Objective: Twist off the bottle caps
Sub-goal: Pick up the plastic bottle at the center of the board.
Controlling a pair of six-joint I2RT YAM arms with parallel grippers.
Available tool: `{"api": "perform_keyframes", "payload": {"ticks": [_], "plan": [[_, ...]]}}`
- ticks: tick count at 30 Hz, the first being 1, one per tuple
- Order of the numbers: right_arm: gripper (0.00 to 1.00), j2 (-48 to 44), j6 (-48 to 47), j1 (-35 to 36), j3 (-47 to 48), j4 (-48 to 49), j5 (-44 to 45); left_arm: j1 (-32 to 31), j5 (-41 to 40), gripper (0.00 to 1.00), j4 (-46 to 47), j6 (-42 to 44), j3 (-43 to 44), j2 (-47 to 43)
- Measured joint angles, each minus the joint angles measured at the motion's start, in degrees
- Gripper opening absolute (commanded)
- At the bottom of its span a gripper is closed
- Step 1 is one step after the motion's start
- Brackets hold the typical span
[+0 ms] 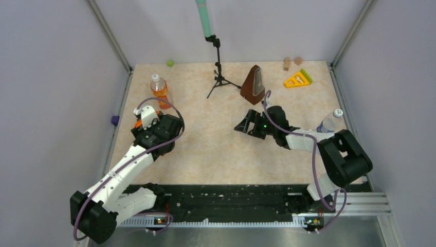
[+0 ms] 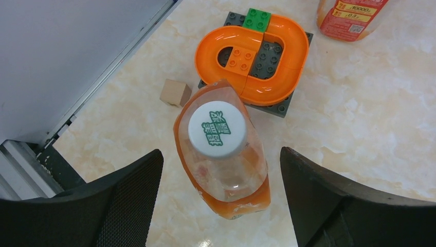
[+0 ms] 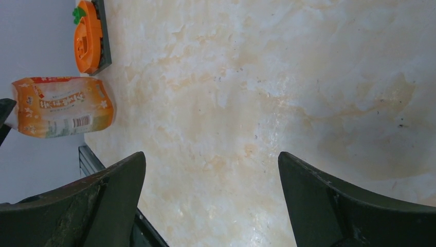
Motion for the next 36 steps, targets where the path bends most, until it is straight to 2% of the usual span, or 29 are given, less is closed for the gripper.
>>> {"api": "perform_keyframes", "payload": {"ticks": [10, 20, 25, 31, 36], "plan": [[0.98, 0.2, 0.98, 0.0, 0.0, 0.46, -1.09, 0.52, -1.2, 0.86, 0.37, -3.52, -3.39, 2.16], [0.98, 0.72, 1.53, 0.0, 0.0, 1.46, -1.53, 1.14, -1.31, 0.61, 4.0, -3.74, -6.45, 3.26], [0.98, 1.18, 1.97, 0.0, 0.0, 1.66, -1.88, 1.14, -0.74, 0.52, 6.71, -0.66, -7.72, 0.85], [0.98, 1.18, 2.05, 0.0, -0.07, 1.79, -2.38, 1.14, 4.52, 0.45, 9.09, 5.2, -7.85, -4.63], [0.98, 1.18, 2.45, 0.0, -1.36, 2.58, -3.04, 1.14, 13.81, 0.41, 10.97, 11.52, -6.99, -7.48]]}}
